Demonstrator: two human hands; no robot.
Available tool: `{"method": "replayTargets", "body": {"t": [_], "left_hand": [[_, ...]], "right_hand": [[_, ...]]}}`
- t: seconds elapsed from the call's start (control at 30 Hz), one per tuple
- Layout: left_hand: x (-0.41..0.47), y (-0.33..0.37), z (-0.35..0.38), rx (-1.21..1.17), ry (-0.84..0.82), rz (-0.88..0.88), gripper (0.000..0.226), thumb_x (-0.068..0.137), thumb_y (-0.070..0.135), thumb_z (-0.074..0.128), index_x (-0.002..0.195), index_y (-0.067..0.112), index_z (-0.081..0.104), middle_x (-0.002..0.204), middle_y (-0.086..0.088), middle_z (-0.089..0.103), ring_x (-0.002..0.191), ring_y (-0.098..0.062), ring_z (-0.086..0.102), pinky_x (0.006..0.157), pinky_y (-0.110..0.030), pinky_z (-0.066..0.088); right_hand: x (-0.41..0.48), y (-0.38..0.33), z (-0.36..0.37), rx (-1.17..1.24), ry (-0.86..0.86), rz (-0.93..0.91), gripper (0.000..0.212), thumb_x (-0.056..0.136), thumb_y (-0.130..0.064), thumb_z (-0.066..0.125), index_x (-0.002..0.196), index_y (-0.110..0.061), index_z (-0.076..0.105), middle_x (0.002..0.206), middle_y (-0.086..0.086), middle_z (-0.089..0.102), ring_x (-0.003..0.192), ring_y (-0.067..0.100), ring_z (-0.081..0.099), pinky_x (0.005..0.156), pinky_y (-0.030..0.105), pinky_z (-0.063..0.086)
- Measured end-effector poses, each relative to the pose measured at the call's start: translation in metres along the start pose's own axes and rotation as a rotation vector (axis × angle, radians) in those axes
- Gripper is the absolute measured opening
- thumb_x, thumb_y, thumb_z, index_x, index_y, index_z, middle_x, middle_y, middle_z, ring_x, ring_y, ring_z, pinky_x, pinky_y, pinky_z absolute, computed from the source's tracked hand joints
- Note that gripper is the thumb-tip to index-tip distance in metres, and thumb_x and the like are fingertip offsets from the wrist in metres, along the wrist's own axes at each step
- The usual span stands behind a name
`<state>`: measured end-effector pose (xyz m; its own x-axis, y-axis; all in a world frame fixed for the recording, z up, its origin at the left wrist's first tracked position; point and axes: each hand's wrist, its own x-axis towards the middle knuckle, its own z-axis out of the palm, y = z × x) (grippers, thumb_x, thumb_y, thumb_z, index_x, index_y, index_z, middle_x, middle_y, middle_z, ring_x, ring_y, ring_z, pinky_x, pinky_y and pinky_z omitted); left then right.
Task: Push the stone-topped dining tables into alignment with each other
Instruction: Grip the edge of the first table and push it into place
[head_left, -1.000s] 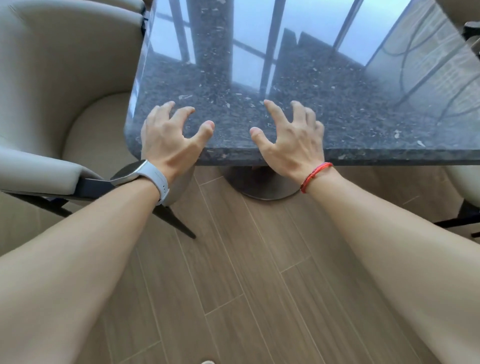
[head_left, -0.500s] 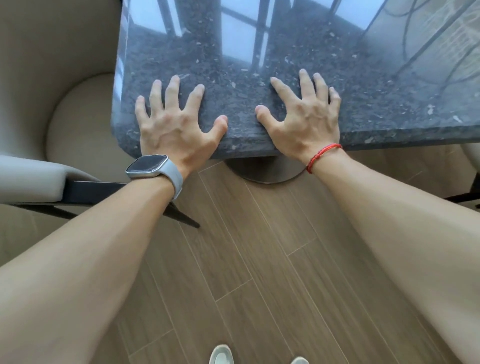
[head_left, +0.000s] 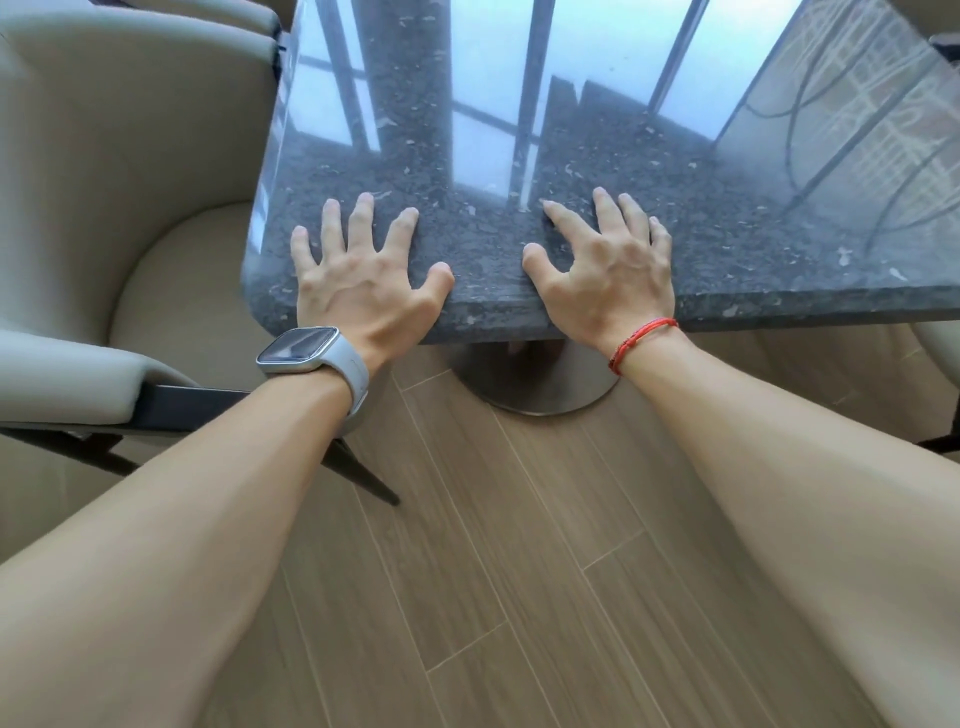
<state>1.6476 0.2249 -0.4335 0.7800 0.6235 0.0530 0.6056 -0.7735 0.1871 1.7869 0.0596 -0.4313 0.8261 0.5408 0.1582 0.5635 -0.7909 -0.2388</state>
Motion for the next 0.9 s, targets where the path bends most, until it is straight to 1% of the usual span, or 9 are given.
{"method": "replayTargets", "body": {"t": [0.1, 0.23, 0.37, 0.47, 0.6, 0.77, 0.9], "left_hand": [[-0.0014, 0.0002, 0.0026, 0.003, 0.051, -0.014, 0.074, 0.090, 0.070, 0.026, 0.155, 0.038, 0.035, 0.170, -0.006, 0.022, 0.158, -0.031, 0.012, 0.126, -0.057, 0.005], [-0.0024, 0.0023, 0.0061, 0.004, 0.135, -0.022, 0.075, 0.086, 0.072, 0.027, 0.150, 0.037, 0.044, 0.165, -0.006, 0.034, 0.155, -0.031, 0.023, 0.125, -0.056, 0.011], [-0.0012, 0.0032, 0.0099, -0.003, 0.202, -0.025, 0.074, 0.086, 0.071, 0.030, 0.148, 0.035, 0.050, 0.161, -0.008, 0.042, 0.153, -0.031, 0.029, 0.124, -0.057, 0.015], [-0.0006, 0.0020, 0.0102, 0.009, 0.217, -0.017, 0.071, 0.088, 0.069, 0.032, 0.146, 0.032, 0.052, 0.159, -0.009, 0.045, 0.151, -0.031, 0.033, 0.123, -0.059, 0.017], [0.0003, 0.0020, 0.0097, 0.017, 0.220, 0.005, 0.068, 0.089, 0.068, 0.032, 0.142, 0.031, 0.054, 0.155, -0.010, 0.047, 0.146, -0.031, 0.037, 0.120, -0.059, 0.021], [0.0002, 0.0023, 0.0096, 0.025, 0.223, 0.004, 0.069, 0.089, 0.068, 0.032, 0.141, 0.031, 0.055, 0.154, -0.009, 0.048, 0.145, -0.032, 0.038, 0.120, -0.059, 0.022], [0.0009, 0.0021, 0.0078, 0.009, 0.213, 0.002, 0.069, 0.089, 0.068, 0.033, 0.144, 0.032, 0.053, 0.157, -0.009, 0.046, 0.149, -0.032, 0.034, 0.123, -0.060, 0.018]], "right_hand": [[-0.0017, 0.0003, -0.0012, 0.008, -0.024, -0.002, 0.063, 0.092, -0.067, 0.034, 0.149, -0.042, 0.043, 0.164, 0.012, 0.029, 0.154, 0.030, 0.018, 0.124, 0.052, 0.009], [-0.0059, 0.0031, -0.0006, -0.019, -0.059, -0.049, 0.076, 0.086, -0.079, 0.029, 0.152, -0.042, 0.037, 0.166, 0.013, 0.023, 0.155, 0.031, 0.014, 0.125, 0.052, 0.006], [-0.0056, 0.0010, 0.0012, -0.039, 0.008, -0.039, 0.075, 0.086, -0.078, 0.029, 0.150, -0.041, 0.041, 0.164, 0.013, 0.030, 0.153, 0.032, 0.020, 0.124, 0.054, 0.011], [-0.0057, -0.0011, 0.0013, -0.048, 0.024, -0.055, 0.070, 0.088, -0.076, 0.032, 0.147, -0.041, 0.046, 0.162, 0.014, 0.033, 0.152, 0.034, 0.023, 0.123, 0.055, 0.014], [-0.0061, -0.0005, 0.0004, -0.044, 0.035, -0.057, 0.066, 0.088, -0.073, 0.034, 0.137, -0.036, 0.055, 0.159, 0.016, 0.038, 0.149, 0.035, 0.026, 0.121, 0.056, 0.016], [-0.0062, -0.0016, 0.0005, -0.041, 0.040, -0.064, 0.064, 0.088, -0.072, 0.036, 0.135, -0.035, 0.058, 0.157, 0.017, 0.040, 0.148, 0.037, 0.028, 0.120, 0.057, 0.017], [-0.0048, -0.0021, -0.0011, -0.053, 0.043, -0.071, 0.064, 0.089, -0.072, 0.036, 0.136, -0.034, 0.058, 0.155, 0.018, 0.042, 0.147, 0.038, 0.030, 0.120, 0.059, 0.018]]}}
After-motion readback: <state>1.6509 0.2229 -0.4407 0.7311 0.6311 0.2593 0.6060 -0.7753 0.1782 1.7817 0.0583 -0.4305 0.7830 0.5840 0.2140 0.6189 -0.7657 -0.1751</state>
